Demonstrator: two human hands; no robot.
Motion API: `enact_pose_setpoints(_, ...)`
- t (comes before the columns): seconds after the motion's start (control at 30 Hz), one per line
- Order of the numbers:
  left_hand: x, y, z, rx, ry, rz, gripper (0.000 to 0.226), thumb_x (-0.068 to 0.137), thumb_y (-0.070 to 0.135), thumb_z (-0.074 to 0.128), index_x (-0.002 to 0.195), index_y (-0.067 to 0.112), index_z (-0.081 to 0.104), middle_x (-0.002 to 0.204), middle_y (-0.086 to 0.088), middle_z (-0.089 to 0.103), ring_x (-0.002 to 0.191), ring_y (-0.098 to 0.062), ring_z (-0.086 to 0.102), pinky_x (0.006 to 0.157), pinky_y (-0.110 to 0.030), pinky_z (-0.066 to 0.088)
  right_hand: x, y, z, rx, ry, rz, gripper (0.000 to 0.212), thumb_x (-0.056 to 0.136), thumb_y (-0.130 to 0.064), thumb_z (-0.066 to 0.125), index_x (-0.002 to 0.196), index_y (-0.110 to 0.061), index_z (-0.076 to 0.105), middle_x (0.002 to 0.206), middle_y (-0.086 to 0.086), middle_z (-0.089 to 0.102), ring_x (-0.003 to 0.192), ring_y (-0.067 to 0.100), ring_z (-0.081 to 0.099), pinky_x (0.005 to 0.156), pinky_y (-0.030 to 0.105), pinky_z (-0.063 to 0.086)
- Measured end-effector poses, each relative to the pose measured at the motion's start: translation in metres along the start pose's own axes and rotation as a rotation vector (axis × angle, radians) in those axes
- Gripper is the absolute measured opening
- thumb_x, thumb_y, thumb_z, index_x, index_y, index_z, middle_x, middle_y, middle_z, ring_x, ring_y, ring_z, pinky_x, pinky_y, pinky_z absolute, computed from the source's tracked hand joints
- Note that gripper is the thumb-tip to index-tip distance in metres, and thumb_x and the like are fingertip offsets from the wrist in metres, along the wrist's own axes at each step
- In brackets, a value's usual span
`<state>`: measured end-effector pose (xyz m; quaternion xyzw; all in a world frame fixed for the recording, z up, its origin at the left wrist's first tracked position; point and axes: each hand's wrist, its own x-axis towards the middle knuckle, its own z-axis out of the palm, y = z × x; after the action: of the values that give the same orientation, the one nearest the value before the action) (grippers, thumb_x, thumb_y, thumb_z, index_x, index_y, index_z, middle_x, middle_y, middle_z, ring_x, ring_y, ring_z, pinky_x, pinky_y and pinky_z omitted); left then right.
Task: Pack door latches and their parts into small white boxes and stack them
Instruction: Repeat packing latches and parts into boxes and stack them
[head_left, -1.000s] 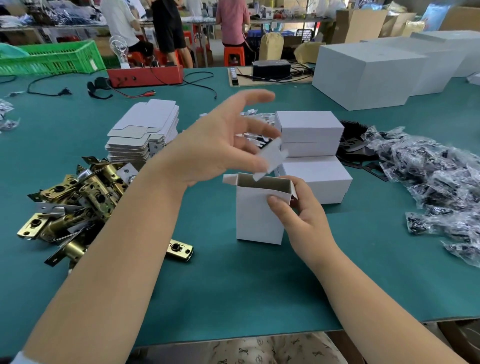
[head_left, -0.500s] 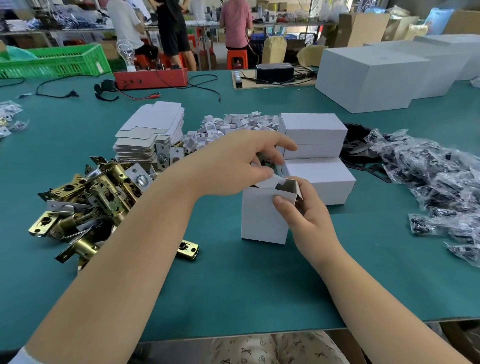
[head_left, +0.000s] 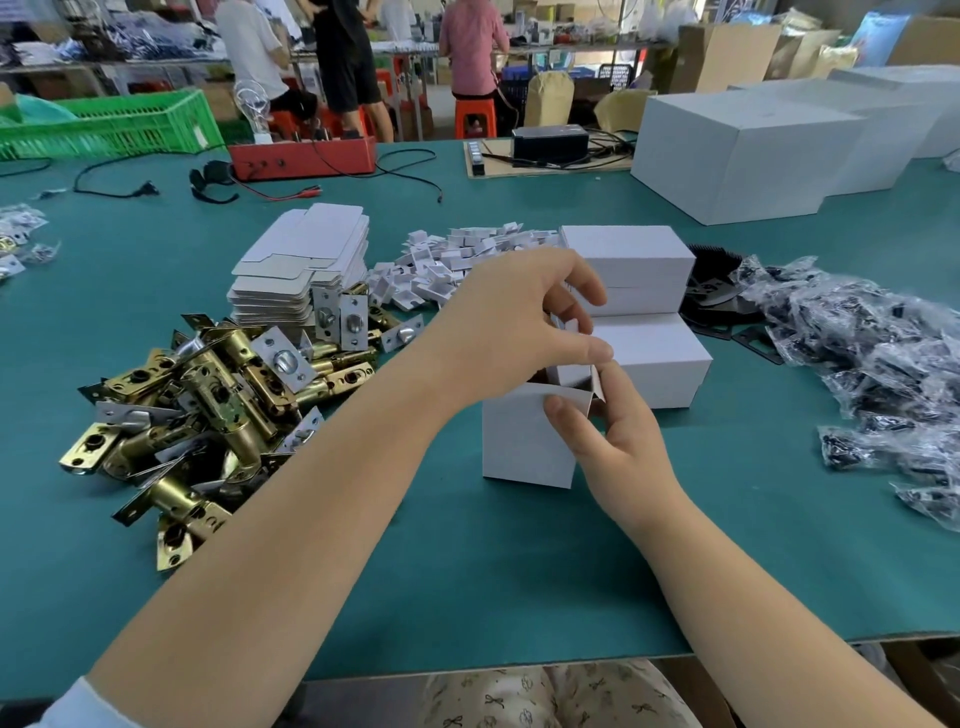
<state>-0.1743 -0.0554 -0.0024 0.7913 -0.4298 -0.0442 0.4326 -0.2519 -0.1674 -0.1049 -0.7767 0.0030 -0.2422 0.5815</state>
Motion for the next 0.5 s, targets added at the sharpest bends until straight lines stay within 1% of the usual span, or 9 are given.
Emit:
enact_pose_setpoints(0.07, -0.004, -0.001, -0.002, 0.006, -0.06, -0.005, 0.029, 0.077, 0.018, 0.081, 0.1, 0.024, 0.064, 0.077, 0.01, 0.073, 0.066, 0.001, 0.064, 0.072, -0.021, 0.053, 0.0, 0.0, 0.0, -0.008, -0.003, 0.003, 0.028, 0.081, -0.051, 0.052, 0.108, -0.045, 0.052, 0.097, -0.021, 0.06, 0.087, 0.009, 0.054, 0.079, 0.022, 0.046)
enact_pose_setpoints(0.1, -0.007, -0.002, -0.003, 0.024, -0.099, 0.001, 0.029, 0.078, 0.016, 0.079, 0.102, 0.025, 0.065, 0.079, 0.011, 0.074, 0.071, 0.002, 0.066, 0.076, -0.021, 0.052, 0.0, 0.0, 0.0, -0.009, -0.004, 0.005, 0.025, 0.082, -0.048, 0.053, 0.107, -0.046, 0.052, 0.101, -0.021, 0.061, 0.091, 0.009, 0.056, 0.081, 0.023, 0.047)
enact_pose_setpoints(0.17, -0.012, -0.004, -0.004, 0.039, -0.15, 0.019, 0.03, 0.081, 0.011, 0.075, 0.107, 0.025, 0.067, 0.086, 0.011, 0.075, 0.08, 0.002, 0.066, 0.08, -0.02, 0.052, 0.0, -0.001, 0.001, 0.011, -0.003, 0.008, 0.021, 0.085, -0.042, 0.054, 0.106, -0.046, 0.053, 0.102, -0.023, 0.062, 0.094, 0.008, 0.057, 0.081, 0.02, 0.048)
enact_pose_setpoints(0.23, -0.015, -0.006, -0.008, 0.056, -0.133, 0.036, 0.033, 0.082, 0.007, 0.073, 0.109, 0.025, 0.067, 0.091, 0.011, 0.072, 0.081, 0.0, 0.064, 0.077, -0.014, 0.051, 0.0, -0.001, 0.0, 0.02, 0.0, -0.003, 0.023, 0.084, -0.043, 0.054, 0.106, -0.04, 0.054, 0.1, -0.02, 0.063, 0.093, 0.007, 0.057, 0.08, 0.015, 0.045)
enact_pose_setpoints(0.27, -0.015, -0.008, -0.01, 0.09, -0.104, 0.042, 0.032, 0.082, 0.007, 0.073, 0.108, 0.024, 0.067, 0.09, 0.012, 0.07, 0.079, 0.001, 0.062, 0.073, -0.01, 0.049, 0.0, -0.001, 0.0, 0.017, 0.001, -0.009, 0.026, 0.081, -0.046, 0.053, 0.106, -0.038, 0.055, 0.099, -0.017, 0.063, 0.092, 0.008, 0.057, 0.08, 0.014, 0.044)
enact_pose_setpoints(0.33, -0.014, -0.011, -0.014, 0.206, -0.071, 0.049, 0.023, 0.081, 0.012, 0.074, 0.099, 0.026, 0.07, 0.081, 0.015, 0.067, 0.073, 0.006, 0.057, 0.067, -0.004, 0.04, -0.001, -0.002, 0.0, 0.01, 0.0, -0.01, 0.029, 0.078, -0.05, 0.052, 0.105, -0.038, 0.054, 0.098, -0.015, 0.063, 0.092, 0.009, 0.057, 0.08, 0.016, 0.044)
enact_pose_setpoints(0.4, -0.012, -0.014, -0.016, 0.319, -0.074, 0.056, 0.012, 0.081, 0.022, 0.075, 0.09, 0.028, 0.071, 0.075, 0.018, 0.063, 0.07, 0.01, 0.052, 0.065, -0.003, 0.036, 0.0, -0.002, 0.0, -0.002, -0.001, -0.01, 0.029, 0.078, -0.051, 0.052, 0.104, -0.04, 0.054, 0.097, -0.017, 0.062, 0.091, 0.007, 0.057, 0.078, 0.016, 0.044)
enact_pose_setpoints(0.43, -0.011, -0.016, -0.016, 0.362, -0.069, 0.064, 0.008, 0.081, 0.026, 0.075, 0.088, 0.028, 0.072, 0.075, 0.019, 0.06, 0.071, 0.011, 0.051, 0.065, -0.003, 0.035, 0.0, -0.002, 0.0, -0.007, -0.001, -0.012, 0.027, 0.078, -0.052, 0.051, 0.103, -0.041, 0.053, 0.096, -0.018, 0.061, 0.09, 0.006, 0.056, 0.077, 0.015, 0.043)
enact_pose_setpoints(0.5, -0.009, -0.02, -0.015, 0.429, -0.031, 0.079, 0.008, 0.082, 0.032, 0.073, 0.089, 0.029, 0.07, 0.079, 0.02, 0.055, 0.074, 0.013, 0.048, 0.068, -0.003, 0.033, 0.0, -0.002, 0.0, -0.014, 0.002, -0.019, 0.025, 0.078, -0.052, 0.051, 0.101, -0.043, 0.053, 0.096, -0.019, 0.061, 0.089, 0.005, 0.057, 0.077, 0.014, 0.043)
